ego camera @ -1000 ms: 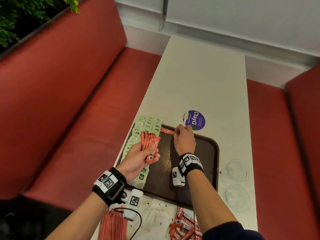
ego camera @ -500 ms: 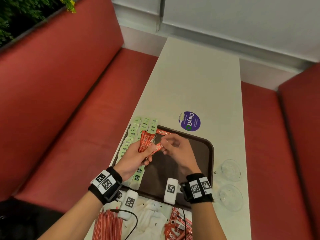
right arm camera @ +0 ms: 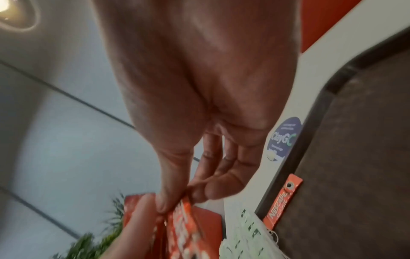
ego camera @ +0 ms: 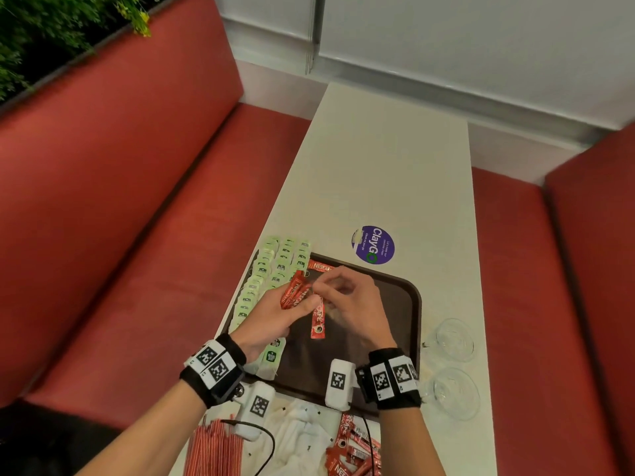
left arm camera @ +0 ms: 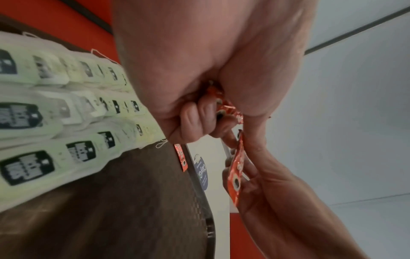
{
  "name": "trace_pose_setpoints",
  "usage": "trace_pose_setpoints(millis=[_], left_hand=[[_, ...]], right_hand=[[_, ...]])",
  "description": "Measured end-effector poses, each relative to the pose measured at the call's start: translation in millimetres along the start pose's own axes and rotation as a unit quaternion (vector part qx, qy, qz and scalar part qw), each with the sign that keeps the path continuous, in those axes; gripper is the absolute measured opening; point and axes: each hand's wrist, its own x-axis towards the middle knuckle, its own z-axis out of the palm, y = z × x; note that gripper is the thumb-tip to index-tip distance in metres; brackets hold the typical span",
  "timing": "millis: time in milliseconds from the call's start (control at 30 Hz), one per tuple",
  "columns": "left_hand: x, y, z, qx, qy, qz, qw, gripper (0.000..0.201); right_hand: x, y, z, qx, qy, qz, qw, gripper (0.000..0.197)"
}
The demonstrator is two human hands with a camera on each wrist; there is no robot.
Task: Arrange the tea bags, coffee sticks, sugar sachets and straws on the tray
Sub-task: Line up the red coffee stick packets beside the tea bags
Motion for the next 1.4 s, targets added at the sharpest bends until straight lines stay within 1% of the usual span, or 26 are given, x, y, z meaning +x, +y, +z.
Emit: trace_pose_setpoints(millis=[33,100,200,233,300,333,400,500,567,600,700,767,833,933,1100,1267,1400], left_hand=[[1,-1,0,-0.015,0.005,-0.001,1.0,0.025],[3,-1,3,-0.046,0.021,-0.008,0.999,0.022],[4,0,8,-0.103,0.081,-0.013,0.991,0.023],[6,-1,8,-0.133,0.097,-0.013,0.986,0.024],[9,-4,7,-0.187,0.113,-0.014,0.976,0.022],[11,-5,5,-0.206,0.117,-0.014,0.971,0.021],[13,-7,2,-0.214,0.12,-0.023,0.969,0.02],[11,-8,2,-0.199,0.112,-0.036,0.973,0.02],[10,-9,3,-0.198,0.108,-0.048,0.973,0.02],[11,-10,3,-0.2,0.106,-0.058,0.972,0.02],[15,-15,-1,-0.234,0.111,-0.104,0.96,0.029],[17,-18,-8,-0.263,0.11,-0.128,0.95,0.029],[15,-20,-12,-0.274,0.105,-0.135,0.947,0.023],[8,-18,-13,-0.26,0.097,-0.13,0.952,0.019],[0,-23,-14,-0.251,0.087,-0.126,0.956,0.023],[-2,-29,-13,-0.259,0.072,-0.125,0.955,0.028],[-2,-29,-10,-0.243,0.06,-0.11,0.962,0.029]], right_hand=[[1,0,2,-0.027,-0.012,-0.007,1.0,0.001],[0,0,8,-0.026,-0.002,-0.002,1.0,0.009],[-6,1,8,0.047,0.024,0.042,0.998,0.02],[-11,3,7,0.067,0.019,0.061,0.996,0.023],[-20,11,7,0.122,-0.017,0.094,0.988,0.031],[-24,16,7,0.15,-0.026,0.096,0.984,0.029],[-30,25,3,0.181,-0.017,0.088,0.979,0.021],[-31,29,-3,0.173,0.0,0.08,0.982,0.016],[-29,30,-5,0.153,0.02,0.082,0.985,0.014],[-27,30,-6,0.134,0.043,0.086,0.986,0.013],[-15,37,-16,0.049,0.146,0.1,0.983,0.011],[-3,48,-23,-0.022,0.193,0.114,0.974,0.011],[11,64,-27,-0.07,0.187,0.127,0.972,0.011],[29,81,-23,-0.132,0.149,0.115,0.973,0.009],[52,97,-15,-0.172,0.138,0.115,0.968,0.012],[60,104,-5,-0.249,0.135,0.088,0.955,0.013],[63,103,-2,-0.288,0.14,0.056,0.946,0.013]])
